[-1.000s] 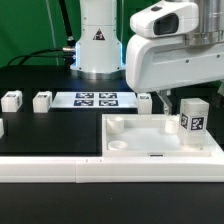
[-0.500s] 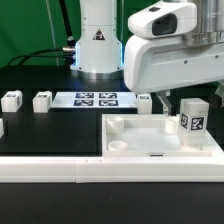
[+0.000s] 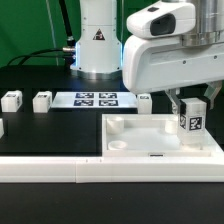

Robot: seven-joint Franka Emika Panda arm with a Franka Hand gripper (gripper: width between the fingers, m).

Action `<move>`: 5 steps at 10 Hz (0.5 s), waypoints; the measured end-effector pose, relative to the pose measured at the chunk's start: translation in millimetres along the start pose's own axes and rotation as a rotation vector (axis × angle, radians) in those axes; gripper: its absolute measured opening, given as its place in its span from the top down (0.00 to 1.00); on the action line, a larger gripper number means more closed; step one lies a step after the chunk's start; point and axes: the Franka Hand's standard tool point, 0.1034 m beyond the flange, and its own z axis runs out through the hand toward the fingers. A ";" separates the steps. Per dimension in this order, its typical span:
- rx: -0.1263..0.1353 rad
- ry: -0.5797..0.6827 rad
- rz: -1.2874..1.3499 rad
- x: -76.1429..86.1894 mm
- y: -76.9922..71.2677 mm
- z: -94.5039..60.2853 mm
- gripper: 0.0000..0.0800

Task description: Assemble square table

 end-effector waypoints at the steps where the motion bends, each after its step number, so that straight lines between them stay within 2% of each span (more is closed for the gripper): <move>1: 0.000 0.000 0.008 0.0 0.1 0.0 0.64; 5: 0.006 0.031 0.431 0.3 0.0 1.2 0.64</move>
Offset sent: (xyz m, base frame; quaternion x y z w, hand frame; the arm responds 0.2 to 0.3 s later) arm -0.0117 0.0090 -0.0096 0.0175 0.0062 0.2218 0.9749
